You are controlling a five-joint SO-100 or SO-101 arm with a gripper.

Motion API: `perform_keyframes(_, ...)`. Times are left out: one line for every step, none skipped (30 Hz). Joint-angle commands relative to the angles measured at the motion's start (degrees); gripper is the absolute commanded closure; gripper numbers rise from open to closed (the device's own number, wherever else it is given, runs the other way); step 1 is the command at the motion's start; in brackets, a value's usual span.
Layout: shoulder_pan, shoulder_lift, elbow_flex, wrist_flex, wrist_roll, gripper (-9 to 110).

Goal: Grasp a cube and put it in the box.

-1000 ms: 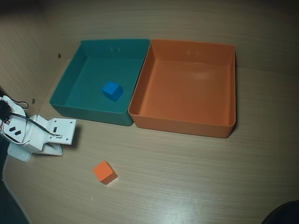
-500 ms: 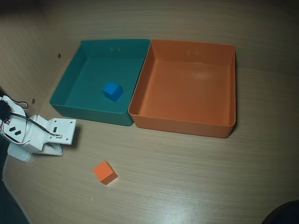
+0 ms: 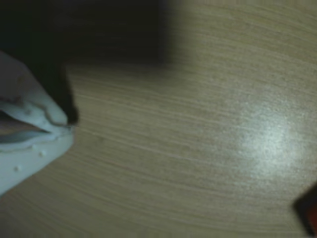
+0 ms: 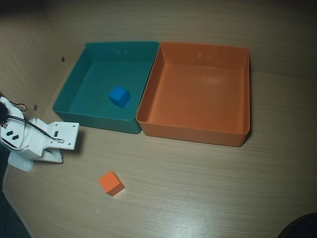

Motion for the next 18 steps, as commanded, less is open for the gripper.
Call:
perform_keyframes(-0.4, -10.5, -12.9, -0.7, -0.6, 107)
perform_keyframes(-0.5, -13.7, -16.3, -0.7, -0.6, 107)
perform_keyframes(-0.5, -17.0, -19.9, -0.7, -0.6, 107)
perform_keyframes(-0.5, -20.1, -23.5, -0.7, -0.6, 107)
perform_keyframes(-0.5, -23.0, -27.0, -0.7, -0.6, 107)
perform_keyframes(-0.5, -26.0, -30.7, -0.7, -0.6, 107)
perform_keyframes(-0.5, -29.1, -34.2, -0.7, -0.6, 107)
perform_keyframes(-0.5, -32.0, -37.9, -0.7, -0.6, 107)
perform_keyframes(-0.4, -34.8, -41.3, -0.7, -0.6, 107)
perform_keyframes(-0.4, -37.6, -44.7, -0.7, -0.6, 107)
perform_keyframes(-0.4, -40.3, -48.0, -0.7, -0.6, 107)
perform_keyframes(-0.4, -42.8, -50.9, -0.7, -0.6, 107)
perform_keyframes(-0.4, -45.3, -54.0, -0.7, -0.6, 107)
perform_keyframes(-0.4, -47.5, -56.8, -0.7, -0.6, 107)
perform_keyframes(-0.4, -49.8, -59.5, -0.7, -0.6, 107)
perform_keyframes(-0.4, -51.9, -62.0, -0.7, -0.6, 107)
perform_keyframes(-0.4, -53.9, -64.4, -0.7, -0.6, 107)
perform_keyframes(-0.4, -55.7, -66.5, -0.7, -0.6, 107)
